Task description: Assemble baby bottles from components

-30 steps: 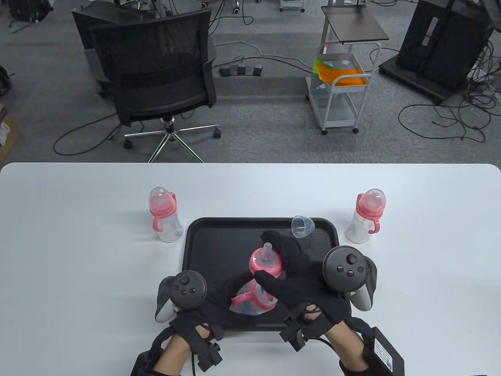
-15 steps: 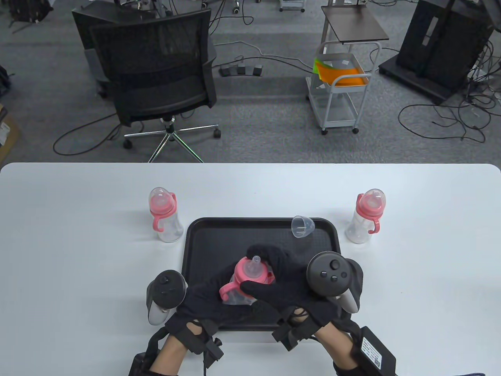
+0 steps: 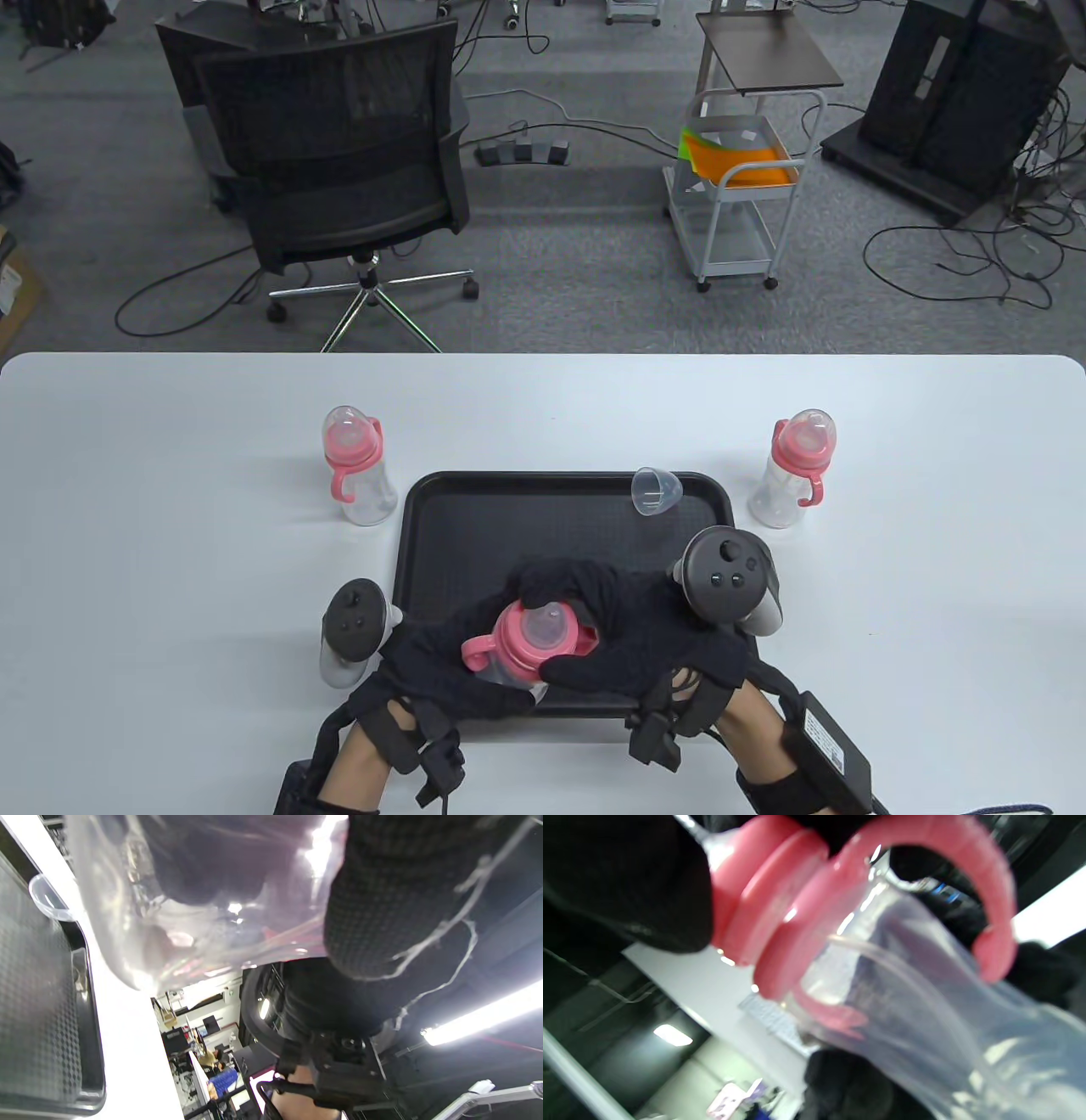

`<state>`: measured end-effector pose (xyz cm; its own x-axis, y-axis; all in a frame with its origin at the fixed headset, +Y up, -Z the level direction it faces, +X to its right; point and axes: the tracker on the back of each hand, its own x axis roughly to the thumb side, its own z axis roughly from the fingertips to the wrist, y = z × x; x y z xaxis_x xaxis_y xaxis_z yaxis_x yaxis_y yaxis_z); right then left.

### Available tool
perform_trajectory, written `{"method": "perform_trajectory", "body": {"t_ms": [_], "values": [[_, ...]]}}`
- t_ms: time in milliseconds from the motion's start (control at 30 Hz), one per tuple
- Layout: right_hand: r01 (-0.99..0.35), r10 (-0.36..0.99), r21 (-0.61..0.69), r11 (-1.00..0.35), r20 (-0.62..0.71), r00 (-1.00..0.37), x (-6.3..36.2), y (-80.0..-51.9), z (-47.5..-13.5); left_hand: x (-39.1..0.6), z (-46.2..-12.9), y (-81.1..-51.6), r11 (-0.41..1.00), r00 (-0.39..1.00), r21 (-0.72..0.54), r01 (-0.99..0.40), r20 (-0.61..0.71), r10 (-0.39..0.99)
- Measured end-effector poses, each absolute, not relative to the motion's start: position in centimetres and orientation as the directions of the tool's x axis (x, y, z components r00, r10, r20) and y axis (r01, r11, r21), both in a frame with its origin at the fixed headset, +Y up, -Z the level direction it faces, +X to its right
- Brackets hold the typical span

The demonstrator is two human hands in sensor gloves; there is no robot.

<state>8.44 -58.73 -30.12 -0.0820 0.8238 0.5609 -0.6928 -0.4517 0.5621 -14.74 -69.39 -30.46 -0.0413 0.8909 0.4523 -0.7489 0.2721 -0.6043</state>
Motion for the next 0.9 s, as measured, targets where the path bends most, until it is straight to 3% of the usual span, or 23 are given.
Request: {"method": "perform_trajectory", "body": {"t_ms": [33, 100, 167, 200, 400, 467, 567, 700, 800, 900], "values": [[-0.699, 0.823, 0.544, -0.464, 0.556, -0.113, 8.5, -58.8, -30.1, -14.8, -30.3, -69.3, 0.278, -0.009, -0.567, -0.775, 0.45, 0.893], [-0.778, 0.734, 0.254, -0.574, 0.58, -0.352, 9.1, -58.6, -29.8, -15.2, -30.4, -69.2, 0.31, 0.09, -0.437, -0.844, 0.454, 0.886], [-0.704, 0.609, 0.07, -0.706, 0.568, -0.554, 8.8, -58.6, -29.3, -15.4, -30.2, -69.1, 0.377, 0.213, -0.339, -0.862, 0.432, 0.876], [-0.655, 0.556, 0.046, -0.754, 0.576, -0.6, 8.5, -58.7, -29.3, -15.5, -30.2, -69.1, 0.416, 0.256, -0.333, -0.846, 0.429, 0.866], [-0.741, 0.643, 0.128, -0.659, 0.608, -0.467, 9.1, -57.5, -28.7, -15.6, -29.9, -68.8, 0.47, 0.347, -0.271, -0.84, 0.397, 0.85], [-0.687, 0.561, 0.093, -0.72, 0.66, -0.499, 9.1, -56.8, -28.3, -15.7, -29.9, -68.8, 0.487, 0.369, -0.265, -0.832, 0.39, 0.844], [-0.486, 0.386, 0.051, -0.872, 0.681, -0.622, 8.4, -56.5, -27.8, -15.7, -29.8, -68.7, 0.49, 0.371, -0.258, -0.833, 0.396, 0.84], [-0.354, 0.188, -0.173, -0.919, 0.598, -0.779, 7.4, -56.8, -27.4, -15.6, -29.6, -68.4, 0.585, 0.469, -0.201, -0.786, 0.423, 0.775], [-0.324, 0.167, -0.234, -0.917, 0.51, -0.843, 7.7, -57.0, -27.6, -15.3, -29.6, -68.7, 0.627, 0.515, -0.206, -0.751, 0.413, 0.751], [-0.419, 0.309, -0.038, -0.907, 0.616, -0.725, 7.9, -57.1, -27.9, -15.2, -29.6, -68.7, 0.625, 0.511, -0.208, -0.753, 0.414, 0.754]]}}
